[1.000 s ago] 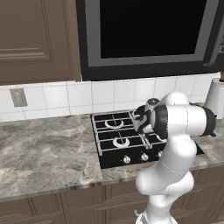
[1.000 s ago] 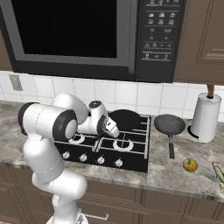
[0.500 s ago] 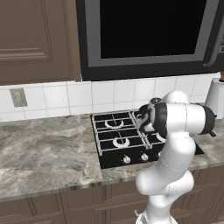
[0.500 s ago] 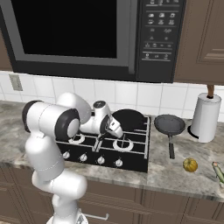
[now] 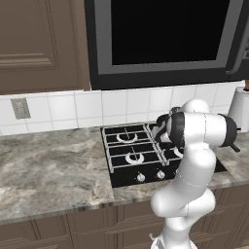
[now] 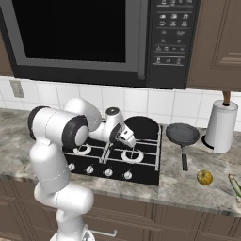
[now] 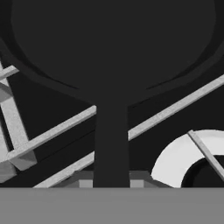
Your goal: Place both pans onto different burners. Then place the squash and the fish on different pans.
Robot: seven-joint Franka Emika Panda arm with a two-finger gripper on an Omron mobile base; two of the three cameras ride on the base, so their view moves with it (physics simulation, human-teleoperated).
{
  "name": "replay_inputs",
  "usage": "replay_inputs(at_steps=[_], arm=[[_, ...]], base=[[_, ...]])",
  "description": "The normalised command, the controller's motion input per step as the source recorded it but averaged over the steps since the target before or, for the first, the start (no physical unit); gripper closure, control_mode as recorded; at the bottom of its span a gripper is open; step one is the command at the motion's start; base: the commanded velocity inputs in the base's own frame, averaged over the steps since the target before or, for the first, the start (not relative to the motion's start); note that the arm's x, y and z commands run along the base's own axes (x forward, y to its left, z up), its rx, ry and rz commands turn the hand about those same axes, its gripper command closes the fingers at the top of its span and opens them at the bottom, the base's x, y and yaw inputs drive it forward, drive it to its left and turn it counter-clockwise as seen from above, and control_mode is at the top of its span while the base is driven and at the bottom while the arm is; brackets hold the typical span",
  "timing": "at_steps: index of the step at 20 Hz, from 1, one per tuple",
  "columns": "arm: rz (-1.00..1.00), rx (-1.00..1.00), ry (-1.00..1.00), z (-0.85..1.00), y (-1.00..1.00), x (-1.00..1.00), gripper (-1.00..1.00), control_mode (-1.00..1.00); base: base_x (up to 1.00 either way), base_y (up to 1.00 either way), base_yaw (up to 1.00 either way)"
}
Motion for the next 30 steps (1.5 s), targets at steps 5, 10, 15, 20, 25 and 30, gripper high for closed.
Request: replay_inputs(at_steps=[5,10,15,20,25,30], arm=[[0.01,0.02,0.00,0.00,0.16,-0.01,-1.00,-1.00],[0.01,0.00,0.00,0.00,0.05,-0.10,-1.00,-1.00],[0.04,0.00,0.00,0.11,0.00,-0.13,-1.00,-1.00],[0.04,0.00,-0.03,0.41,0.00,-0.18,-1.00,-1.00],[0.04,0.00,-0.02,0.34,0.00,-0.19,-1.00,-1.00],[0.08,0.00,0.00,0.08,-0.06,-0.23,-1.00,-1.00]], base=[[0.00,0.00,0.00],[0.00,0.00,0.00],[0.00,0.00,0.00],[0.00,0.00,0.00],[0.00,0.00,0.00],[0.00,0.00,0.00]])
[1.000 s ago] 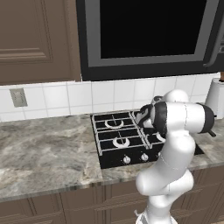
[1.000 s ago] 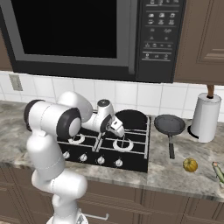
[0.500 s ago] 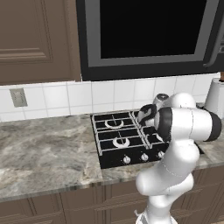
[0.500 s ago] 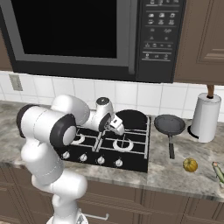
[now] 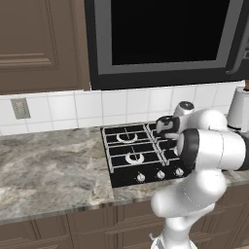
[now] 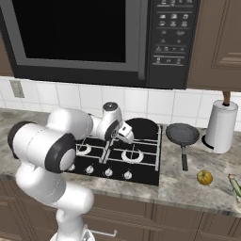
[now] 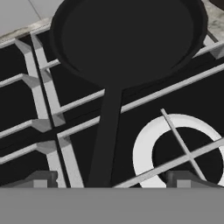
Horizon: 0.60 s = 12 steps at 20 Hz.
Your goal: Place both pans onto different burners. Then place the squash and the fish on different pans.
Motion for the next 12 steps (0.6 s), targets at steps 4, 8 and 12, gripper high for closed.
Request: replay_inputs(at_steps=[4,8,12], arm=[[0.16,-0.05,0.00,0.03,-0.14,-0.39,-1.00,-1.00],[0.21,-0.08,0.00,0.03,-0.14,-0.44,-1.00,-1.00],[0.22,-0.10,0.00,0.02,-0.16,-0.46,-1.00,-1.00]], base=[[0.00,0.00,0.00],[0.00,0.00,0.00],[0.00,0.00,0.00]])
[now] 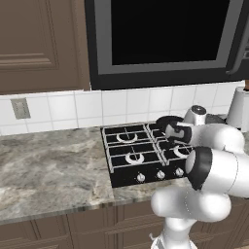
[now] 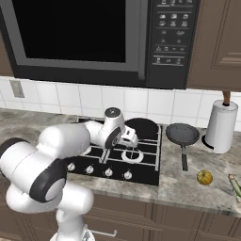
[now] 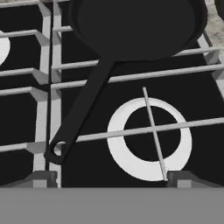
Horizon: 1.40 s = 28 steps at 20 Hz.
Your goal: Place both pans onto different burners. Then place the squash and the fish on different pans.
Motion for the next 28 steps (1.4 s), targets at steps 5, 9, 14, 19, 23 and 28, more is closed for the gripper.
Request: replay_inputs(at_steps=[5,9,14,19,23,28], arm=[[0.18,-0.11,0.00,0.00,-0.13,-0.43,-1.00,-1.00],[0.15,-0.11,0.00,0.06,-0.16,-0.46,-1.00,-1.00],[0.13,-0.10,-0.02,0.13,-0.25,-0.42,-1.00,-1.00],[0.10,-0.09,-0.03,0.06,-0.29,-0.38,-1.00,-1.00],[0.03,-0.08,-0.04,0.05,-0.32,-0.36,-1.00,-1.00],[0.00,-0.03,-0.04,0.07,-0.37,-0.26,-1.00,-1.00]], base=[[0.00,0.00,0.00],[0.00,0.00,0.00],[0.00,0.00,0.00],[0.00,0.00,0.00],[0.00,0.00,0.00],[0.00,0.00,0.00]])
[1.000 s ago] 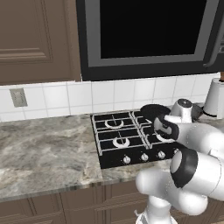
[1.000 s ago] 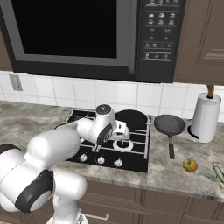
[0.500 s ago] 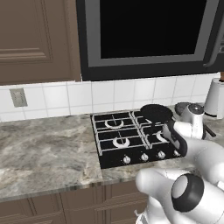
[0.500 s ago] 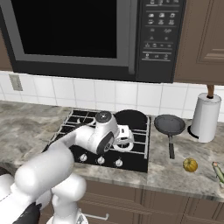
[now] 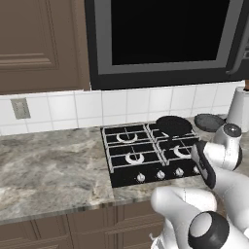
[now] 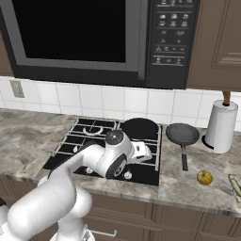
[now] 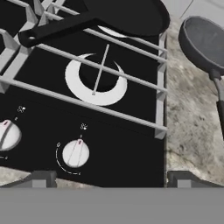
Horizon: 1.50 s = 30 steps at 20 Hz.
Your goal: Place both pans onto different burners. Then place the squash and the fish on different pans.
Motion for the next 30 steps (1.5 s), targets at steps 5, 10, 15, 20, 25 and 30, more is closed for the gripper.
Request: replay_inputs(at_steps=[5,10,15,20,25,30], arm=[[0.00,0.00,-0.02,0.07,-0.37,-0.22,-1.00,-1.00],[0.00,0.00,0.00,0.07,-0.37,-0.16,-1.00,-1.00],[0.00,0.00,0.00,0.02,-0.36,-0.01,-1.00,-1.00],[-0.02,0.00,0.00,0.00,-0.39,0.00,-1.00,-1.00],[-0.02,0.00,0.01,0.00,-0.38,0.00,-1.00,-1.00],[0.00,0.00,0.04,0.00,-0.38,0.01,-1.00,-1.00]], base=[[0.00,0.00,0.00],[0.00,0.00,0.00],[0.00,0.00,0.00],[0.00,0.00,0.00],[0.00,0.00,0.00],[0.00,0.00,0.00]])
